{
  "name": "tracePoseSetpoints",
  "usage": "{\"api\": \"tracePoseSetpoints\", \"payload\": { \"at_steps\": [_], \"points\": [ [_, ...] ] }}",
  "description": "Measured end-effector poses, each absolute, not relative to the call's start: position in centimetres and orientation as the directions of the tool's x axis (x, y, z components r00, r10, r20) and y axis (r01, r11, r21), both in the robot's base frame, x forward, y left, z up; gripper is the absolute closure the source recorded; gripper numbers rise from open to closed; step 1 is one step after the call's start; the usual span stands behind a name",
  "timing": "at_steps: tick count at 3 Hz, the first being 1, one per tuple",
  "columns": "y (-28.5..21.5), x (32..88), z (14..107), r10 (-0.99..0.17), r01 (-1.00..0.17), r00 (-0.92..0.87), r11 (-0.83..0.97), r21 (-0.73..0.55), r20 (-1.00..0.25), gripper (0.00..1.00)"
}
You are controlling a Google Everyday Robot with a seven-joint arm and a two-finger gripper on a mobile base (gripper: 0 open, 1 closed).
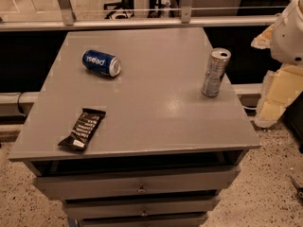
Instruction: Place pepsi can upright
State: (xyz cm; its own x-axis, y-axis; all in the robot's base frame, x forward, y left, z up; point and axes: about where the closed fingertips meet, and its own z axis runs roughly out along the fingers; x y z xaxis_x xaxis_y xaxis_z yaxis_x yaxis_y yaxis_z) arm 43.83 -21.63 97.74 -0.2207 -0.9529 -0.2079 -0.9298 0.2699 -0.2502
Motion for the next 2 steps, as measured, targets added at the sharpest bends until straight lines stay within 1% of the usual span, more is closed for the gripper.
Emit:
{"api": "tracePoseSetpoints", "payload": {
  "at_steps": [1, 2],
  "points": [
    [-21.5, 44.0, 97.8, -0.953, -0.930, -0.219, 0.269, -0.251, -0.209, 0.00],
    [-19.1, 46.6, 97.8, -0.956, -0.931, -0.190, 0.247, -0.268, -0.222, 0.00]
  ]
}}
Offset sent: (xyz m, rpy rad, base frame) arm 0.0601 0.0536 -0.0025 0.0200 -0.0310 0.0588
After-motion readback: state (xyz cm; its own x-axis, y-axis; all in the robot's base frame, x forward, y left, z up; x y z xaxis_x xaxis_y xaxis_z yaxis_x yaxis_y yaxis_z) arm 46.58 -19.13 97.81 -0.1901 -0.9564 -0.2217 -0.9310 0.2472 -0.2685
